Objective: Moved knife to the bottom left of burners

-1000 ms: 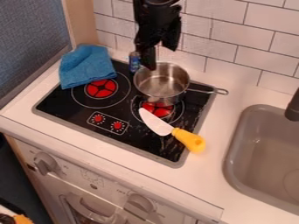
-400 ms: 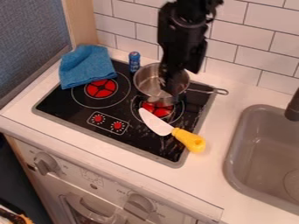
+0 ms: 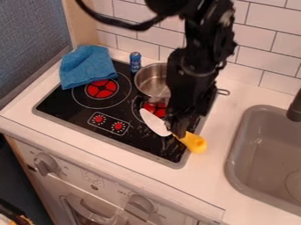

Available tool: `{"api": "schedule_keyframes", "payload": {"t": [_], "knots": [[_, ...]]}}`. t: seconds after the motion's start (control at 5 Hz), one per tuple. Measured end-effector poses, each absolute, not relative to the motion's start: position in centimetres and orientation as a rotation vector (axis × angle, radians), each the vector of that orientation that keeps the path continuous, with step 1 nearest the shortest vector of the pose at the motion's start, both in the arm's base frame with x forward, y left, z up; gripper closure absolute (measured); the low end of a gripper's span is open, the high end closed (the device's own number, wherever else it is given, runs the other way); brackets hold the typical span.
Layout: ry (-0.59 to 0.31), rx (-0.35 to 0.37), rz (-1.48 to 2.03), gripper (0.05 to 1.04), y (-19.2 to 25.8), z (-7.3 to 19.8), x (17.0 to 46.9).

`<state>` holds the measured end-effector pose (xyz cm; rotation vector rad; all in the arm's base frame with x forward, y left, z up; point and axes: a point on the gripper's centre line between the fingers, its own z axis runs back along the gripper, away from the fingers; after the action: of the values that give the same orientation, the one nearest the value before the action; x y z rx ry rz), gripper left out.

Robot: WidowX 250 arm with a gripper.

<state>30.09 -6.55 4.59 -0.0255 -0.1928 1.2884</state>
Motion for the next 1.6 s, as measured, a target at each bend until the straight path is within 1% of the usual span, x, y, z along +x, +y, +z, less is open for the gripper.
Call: {"api": "schedule_keyframes", "payload": {"t": [0.2, 0.4, 0.6, 0.8, 1.0, 1.4, 1.6], "knots": [[-0.175, -0.012, 1.237, 0.083, -7.5, 2.3, 29.8], [-0.162, -0.002, 1.236, 0.083, -7.6, 1.2, 29.7], [-0.150, -0.003, 1.217, 0.138, -8.0, 0.5, 30.0], [-0.185, 0.024, 1.181, 0.420, -8.6, 0.5, 30.3], [-0.188, 0.017, 1.186, 0.557, -8.7, 0.5, 30.3], [-0.200, 0.015, 1.195, 0.557, -8.4, 0.7, 30.0], [-0.215, 0.034, 1.228, 0.557, -7.1, 1.6, 29.8]]}}
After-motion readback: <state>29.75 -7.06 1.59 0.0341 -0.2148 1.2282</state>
